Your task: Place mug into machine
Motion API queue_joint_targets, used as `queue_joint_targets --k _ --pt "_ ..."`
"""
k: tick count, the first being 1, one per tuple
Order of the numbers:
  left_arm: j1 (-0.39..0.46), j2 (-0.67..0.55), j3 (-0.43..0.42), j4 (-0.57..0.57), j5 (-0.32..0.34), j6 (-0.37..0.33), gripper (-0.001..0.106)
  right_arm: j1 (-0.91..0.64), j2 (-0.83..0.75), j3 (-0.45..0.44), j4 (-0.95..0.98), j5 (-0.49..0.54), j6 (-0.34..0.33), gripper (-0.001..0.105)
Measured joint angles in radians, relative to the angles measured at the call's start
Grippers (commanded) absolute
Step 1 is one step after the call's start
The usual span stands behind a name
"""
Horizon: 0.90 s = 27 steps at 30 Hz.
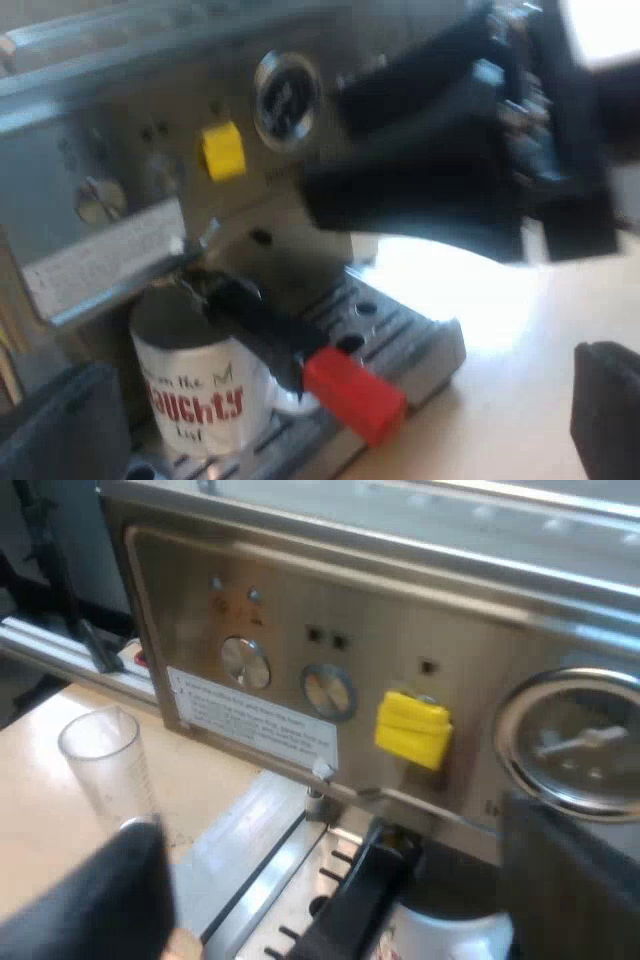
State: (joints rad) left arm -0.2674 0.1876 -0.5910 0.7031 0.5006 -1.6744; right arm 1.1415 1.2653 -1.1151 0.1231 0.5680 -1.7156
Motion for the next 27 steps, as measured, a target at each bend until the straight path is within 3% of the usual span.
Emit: queue_joint_targets --k 2,6,10,12,13,17,21,27 --pt "0.000 0.000 -0.024 0.000 -0.009 -0.028 0.091 0.000 -0.011 0.000 0.009 -0.002 0.000 0.075" --pt "0.000 0.010 -0.112 -0.003 -0.120 -0.090 0.091 0.002 -0.103 0.000 0.119 -0.003 0.002 0.075" --pt "0.000 0.068 -0.192 0.004 -0.152 -0.123 0.091 0.002 -0.145 0.000 0.165 -0.003 -0.008 0.075" --pt "0.000 0.111 -0.235 0.005 -0.170 -0.132 0.091 0.002 -0.194 0.000 0.202 -0.003 -0.044 0.075" --pt "0.000 0.162 -0.279 -0.001 -0.181 -0.138 0.091 -0.043 -0.282 0.000 0.276 -0.015 -0.070 0.075" --pt "0.003 0.305 -0.377 -0.002 -0.207 -0.167 0.091 -0.180 -0.364 0.000 0.358 -0.130 -0.009 0.075" --pt "0.034 0.388 -0.420 -0.002 -0.207 -0.173 0.091 -0.321 -0.411 0.000 0.438 -0.199 0.011 0.075" --pt "0.176 0.436 -0.445 0.000 -0.247 -0.173 0.091 -0.554 -0.451 0.000 0.521 -0.290 0.037 0.075"
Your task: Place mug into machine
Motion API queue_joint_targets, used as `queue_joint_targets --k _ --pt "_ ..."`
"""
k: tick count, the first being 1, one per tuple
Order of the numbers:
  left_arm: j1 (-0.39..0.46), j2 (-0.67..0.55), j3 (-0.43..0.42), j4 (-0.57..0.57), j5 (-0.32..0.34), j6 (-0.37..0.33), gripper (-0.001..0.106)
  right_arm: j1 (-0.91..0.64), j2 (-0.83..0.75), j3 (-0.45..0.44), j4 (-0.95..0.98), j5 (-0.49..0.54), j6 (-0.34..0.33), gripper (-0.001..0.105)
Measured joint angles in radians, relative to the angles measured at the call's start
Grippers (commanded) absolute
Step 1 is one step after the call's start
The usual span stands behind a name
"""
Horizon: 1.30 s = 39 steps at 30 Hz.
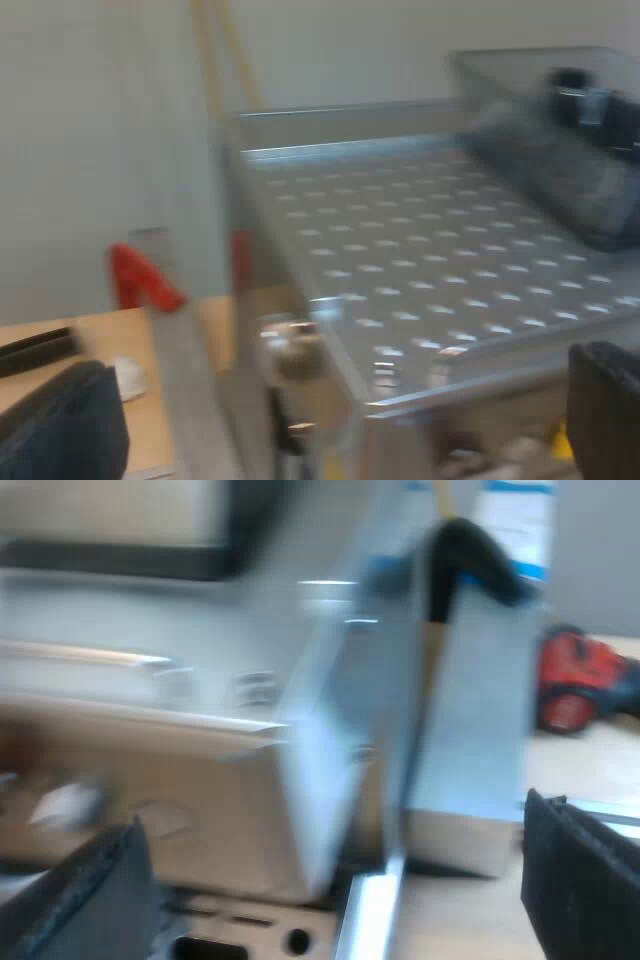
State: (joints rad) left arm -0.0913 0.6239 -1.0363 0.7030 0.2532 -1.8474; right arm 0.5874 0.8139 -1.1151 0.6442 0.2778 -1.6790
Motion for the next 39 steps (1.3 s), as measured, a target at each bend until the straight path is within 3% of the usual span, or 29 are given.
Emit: queue_joint_targets --k 2,5,8,9,11,15,23,31,35,39 --pt "0.068 0.000 0.000 0.010 0.000 0.003 0.091 -0.109 -0.013 0.000 0.032 -0.080 0.000 0.075" --pt "0.120 -0.005 -0.001 0.042 -0.017 0.050 0.091 -0.175 -0.017 0.000 0.055 -0.119 0.000 0.075" --pt "0.124 -0.009 -0.001 0.053 -0.038 0.056 0.091 -0.320 -0.021 0.000 0.121 -0.158 -0.055 0.075" --pt "0.115 -0.035 -0.002 0.104 -0.107 0.112 0.091 -0.340 -0.032 0.000 0.139 -0.172 -0.082 0.075" --pt "0.091 -0.064 -0.002 0.133 -0.118 0.157 0.091 -0.379 -0.067 0.000 0.167 -0.185 -0.133 0.075" --pt "0.052 -0.138 -0.002 0.178 -0.142 0.207 0.091 -0.423 -0.135 0.000 0.179 -0.184 -0.158 0.075" --pt "0.045 -0.266 -0.001 0.271 -0.150 0.216 0.091 -0.444 -0.236 0.015 0.199 -0.184 -0.168 0.075" --pt "0.045 -0.364 0.011 0.329 -0.146 0.217 0.091 -0.444 -0.524 0.163 0.213 -0.184 -0.168 0.075" --pt "0.045 -0.560 0.051 0.426 -0.096 0.217 0.091 -0.444 -0.698 0.222 0.221 -0.184 -0.168 0.075" --pt "0.045 -0.656 0.059 0.484 -0.081 0.220 0.091 -0.444 -0.807 0.251 0.228 -0.184 -0.168 0.075"
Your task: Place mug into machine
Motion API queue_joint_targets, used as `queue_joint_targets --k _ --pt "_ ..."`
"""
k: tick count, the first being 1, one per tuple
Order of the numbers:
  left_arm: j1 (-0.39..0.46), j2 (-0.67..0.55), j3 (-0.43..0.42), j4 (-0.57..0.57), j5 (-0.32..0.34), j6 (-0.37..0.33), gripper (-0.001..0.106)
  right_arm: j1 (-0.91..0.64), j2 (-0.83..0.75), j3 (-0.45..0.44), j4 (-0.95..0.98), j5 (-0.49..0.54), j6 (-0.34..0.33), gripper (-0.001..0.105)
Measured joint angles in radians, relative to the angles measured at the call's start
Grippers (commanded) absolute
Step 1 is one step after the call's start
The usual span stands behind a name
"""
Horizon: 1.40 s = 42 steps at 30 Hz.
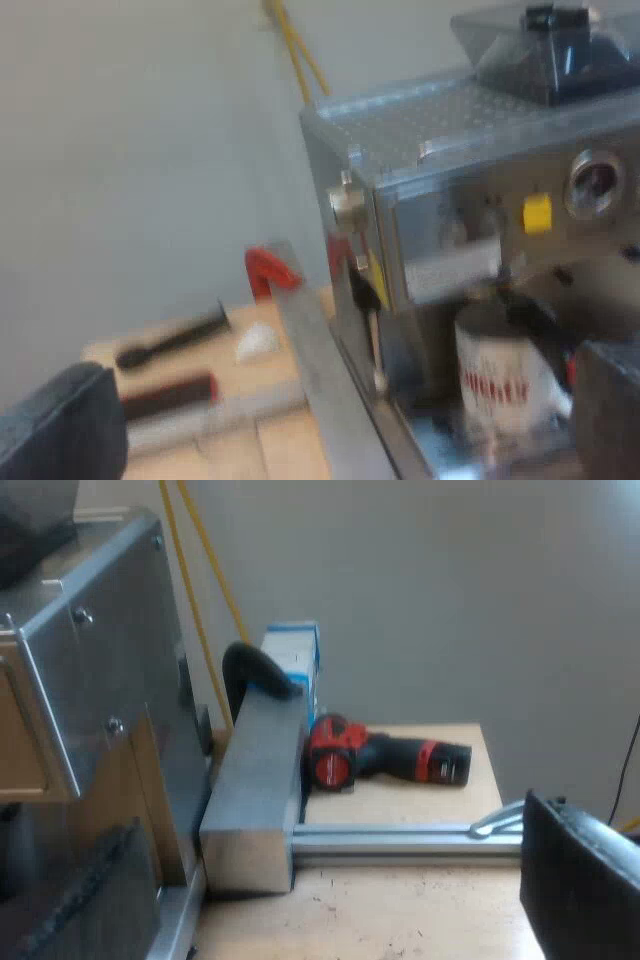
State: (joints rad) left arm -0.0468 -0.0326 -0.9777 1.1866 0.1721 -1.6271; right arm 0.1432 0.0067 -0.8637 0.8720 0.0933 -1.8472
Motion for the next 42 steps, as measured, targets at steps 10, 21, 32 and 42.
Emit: queue_joint_targets --k 10,21,32,42 --pt "0.002 0.017 0.007 0.144 0.015 -0.001 0.091 0.000 -0.014 0.004 0.069 -0.063 0.000 0.075" --pt "0.002 0.017 0.153 -0.053 0.018 -0.082 0.091 0.000 -0.014 0.121 0.033 -0.140 0.033 0.075" --pt "0.002 0.019 0.379 -0.156 0.023 -0.085 0.091 0.000 -0.012 0.298 0.038 -0.195 0.078 0.075" --pt "0.002 0.019 0.481 -0.173 0.028 -0.085 0.091 0.000 -0.012 0.386 0.039 -0.199 0.080 0.075"
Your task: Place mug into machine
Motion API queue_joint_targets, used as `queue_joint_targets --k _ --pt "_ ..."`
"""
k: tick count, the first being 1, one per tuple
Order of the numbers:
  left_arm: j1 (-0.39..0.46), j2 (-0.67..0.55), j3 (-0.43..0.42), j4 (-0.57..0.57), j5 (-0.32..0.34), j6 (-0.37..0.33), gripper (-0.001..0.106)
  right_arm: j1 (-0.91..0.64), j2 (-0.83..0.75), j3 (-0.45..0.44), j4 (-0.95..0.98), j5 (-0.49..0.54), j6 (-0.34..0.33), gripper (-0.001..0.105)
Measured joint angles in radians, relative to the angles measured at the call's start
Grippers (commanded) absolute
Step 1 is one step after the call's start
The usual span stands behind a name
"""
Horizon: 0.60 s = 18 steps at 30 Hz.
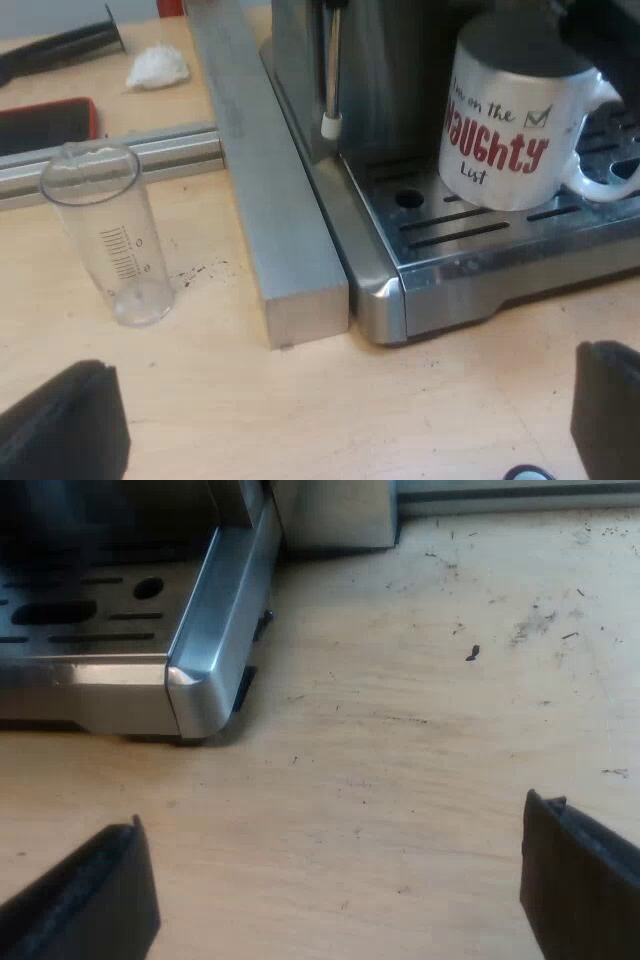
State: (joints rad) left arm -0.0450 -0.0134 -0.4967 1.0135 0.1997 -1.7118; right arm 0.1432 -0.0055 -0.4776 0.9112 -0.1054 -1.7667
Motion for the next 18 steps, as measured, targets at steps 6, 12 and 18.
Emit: queue_joint_targets --k 6,12,18 --pt "0.000 0.000 0.004 -0.017 0.000 0.000 0.091 0.000 0.000 0.019 0.004 0.000 0.000 0.075" --pt "0.000 0.000 0.004 -0.022 0.000 0.000 0.091 0.000 0.000 0.018 0.004 0.000 0.000 0.075" --pt "0.000 0.000 0.013 -0.036 0.002 0.000 0.091 0.000 0.000 0.018 0.004 0.000 0.000 0.075"
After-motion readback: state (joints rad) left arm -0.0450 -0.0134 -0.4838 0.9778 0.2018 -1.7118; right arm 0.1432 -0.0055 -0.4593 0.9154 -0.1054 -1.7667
